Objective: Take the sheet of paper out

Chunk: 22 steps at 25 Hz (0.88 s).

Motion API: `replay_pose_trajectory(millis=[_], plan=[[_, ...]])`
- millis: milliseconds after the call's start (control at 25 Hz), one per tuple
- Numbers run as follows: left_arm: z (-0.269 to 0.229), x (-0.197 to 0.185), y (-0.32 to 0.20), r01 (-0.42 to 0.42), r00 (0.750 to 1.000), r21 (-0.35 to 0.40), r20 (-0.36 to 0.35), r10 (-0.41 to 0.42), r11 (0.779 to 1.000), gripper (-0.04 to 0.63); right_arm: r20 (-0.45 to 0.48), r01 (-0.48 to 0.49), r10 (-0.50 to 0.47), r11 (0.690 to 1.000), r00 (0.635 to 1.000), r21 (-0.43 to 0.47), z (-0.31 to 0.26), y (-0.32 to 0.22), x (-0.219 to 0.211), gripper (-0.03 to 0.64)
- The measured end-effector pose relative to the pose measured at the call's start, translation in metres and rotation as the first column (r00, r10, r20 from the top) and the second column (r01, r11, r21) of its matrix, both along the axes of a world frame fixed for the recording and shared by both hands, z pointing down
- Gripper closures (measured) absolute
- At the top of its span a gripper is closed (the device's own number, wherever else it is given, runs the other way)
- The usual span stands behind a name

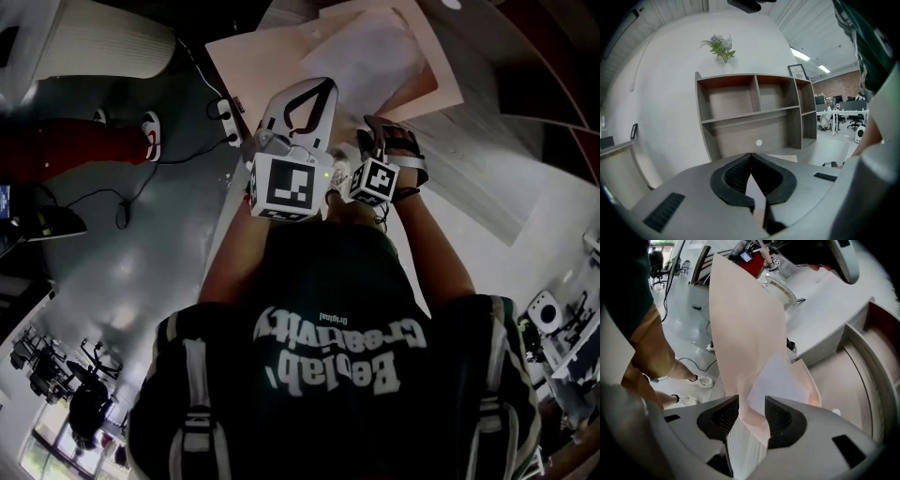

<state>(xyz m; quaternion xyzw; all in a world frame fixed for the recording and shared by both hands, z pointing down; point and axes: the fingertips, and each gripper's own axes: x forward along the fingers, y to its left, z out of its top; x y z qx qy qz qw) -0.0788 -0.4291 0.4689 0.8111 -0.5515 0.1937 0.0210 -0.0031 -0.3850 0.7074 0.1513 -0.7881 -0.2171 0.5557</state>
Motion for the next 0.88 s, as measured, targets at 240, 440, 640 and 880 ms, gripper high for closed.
replay_pose_trajectory(millis=[240,440,640,880], plan=[[0.006,-0.01,-0.002,0.002,1.0,-0.023,-0.008,-0.002,1.0,0.578,-0.063,0.026,-0.019,0.995,0.998,0.099,0.017,-0.006,-0.004,0.433],[0.01,-0.017,-0.002,-0.002,1.0,-0.036,-0.013,0.002,0.999,0.578,-0.14,0.023,0.009,0.974,0.99,0.223,0.019,-0.018,-0.001,0.433],[0.015,-0.022,-0.004,-0.005,1.0,-0.05,-0.023,0.004,0.999,0.578,-0.147,0.012,0.033,0.956,0.989,0.293,0.02,-0.027,-0.006,0.466],[0.015,-0.028,-0.007,-0.005,1.0,-0.051,-0.031,0.004,0.999,0.578,-0.133,0.008,0.03,0.96,0.991,0.28,0.017,-0.034,-0.017,0.468]])
